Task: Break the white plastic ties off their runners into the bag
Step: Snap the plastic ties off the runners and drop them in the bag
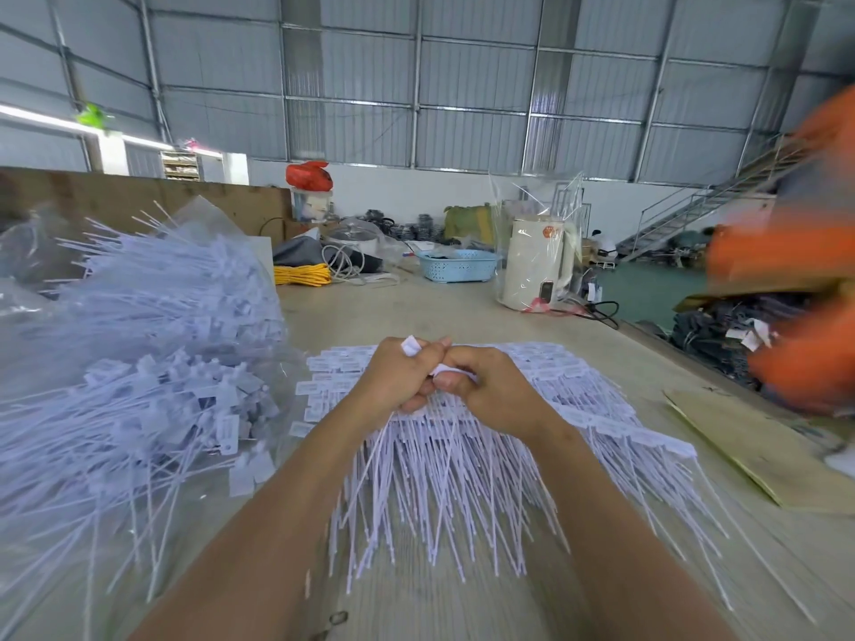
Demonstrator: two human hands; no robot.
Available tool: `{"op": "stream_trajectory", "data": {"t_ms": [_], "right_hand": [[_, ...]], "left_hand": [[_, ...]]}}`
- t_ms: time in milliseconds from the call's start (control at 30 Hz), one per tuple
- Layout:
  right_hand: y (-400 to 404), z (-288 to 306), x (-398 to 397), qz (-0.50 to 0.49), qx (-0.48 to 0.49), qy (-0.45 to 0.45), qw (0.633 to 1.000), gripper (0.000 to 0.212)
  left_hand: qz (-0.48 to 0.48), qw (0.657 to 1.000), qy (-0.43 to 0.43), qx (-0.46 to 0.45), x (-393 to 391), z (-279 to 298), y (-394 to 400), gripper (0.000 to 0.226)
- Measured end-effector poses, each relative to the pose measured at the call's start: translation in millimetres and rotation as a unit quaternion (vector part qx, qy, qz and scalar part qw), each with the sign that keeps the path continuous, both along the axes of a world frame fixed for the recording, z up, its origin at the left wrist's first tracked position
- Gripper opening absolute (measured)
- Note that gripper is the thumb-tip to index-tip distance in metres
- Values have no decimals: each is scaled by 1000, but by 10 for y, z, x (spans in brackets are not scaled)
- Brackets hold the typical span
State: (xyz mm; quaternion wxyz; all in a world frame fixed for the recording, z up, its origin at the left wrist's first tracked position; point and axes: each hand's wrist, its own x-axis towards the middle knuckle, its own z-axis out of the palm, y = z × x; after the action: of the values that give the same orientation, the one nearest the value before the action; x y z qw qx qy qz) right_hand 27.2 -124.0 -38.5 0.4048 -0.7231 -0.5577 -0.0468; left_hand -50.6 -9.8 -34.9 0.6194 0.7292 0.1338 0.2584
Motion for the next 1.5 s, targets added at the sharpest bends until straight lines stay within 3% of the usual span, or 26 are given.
{"op": "stream_trajectory", "data": {"t_ms": [133,200,267,333,367,467,567,700,833,967,1033,1100,1200,1333,1500], "right_hand": [[-143,45,113,-16,-48,-26,998,23],[-223,103,141,-24,16,15,999,31],[-242,161,124,-25,97,45,994,23],[-208,196,73,-19,117,41,992,12],[-179,197,41,-13,109,30,993,7],[-128,163,-37,-1,79,6,997,23],[-115,138,-49,-4,67,16,998,32],[-123,111,-29,-7,73,20,997,47],[-113,75,24,-32,64,6,997,44],[-88,3,108,-47,54,14,997,41],[-64,-25,121,-45,48,6,998,40],[-39,-42,125,-46,43,-6,998,40],[-31,-43,116,-46,46,-6,998,39],[-36,-45,102,-44,41,-9,998,39],[-41,-26,69,-45,38,-4,998,39]], "left_hand": [[-67,995,64,39,-121,46,128,41],[-42,998,-1,-41,-122,59,226,38],[2,989,-78,-127,-84,58,295,36],[8,985,-83,-150,-30,24,276,41],[-8,987,-68,-145,-2,-4,236,47],[-84,992,-28,-90,51,-42,17,70],[-108,991,-26,-70,70,-39,-146,69],[-76,995,-47,-49,79,-92,-164,39],[-40,996,-41,-66,2,-63,-172,31],[120,991,-43,-51,-140,309,17,27],[193,980,-48,28,-301,534,229,28],[263,950,-13,167,-520,661,462,26],[345,860,155,343,-837,633,839,26],[321,783,377,377,-1207,326,1254,53],[336,680,483,438,-1431,-55,1442,73]]}}
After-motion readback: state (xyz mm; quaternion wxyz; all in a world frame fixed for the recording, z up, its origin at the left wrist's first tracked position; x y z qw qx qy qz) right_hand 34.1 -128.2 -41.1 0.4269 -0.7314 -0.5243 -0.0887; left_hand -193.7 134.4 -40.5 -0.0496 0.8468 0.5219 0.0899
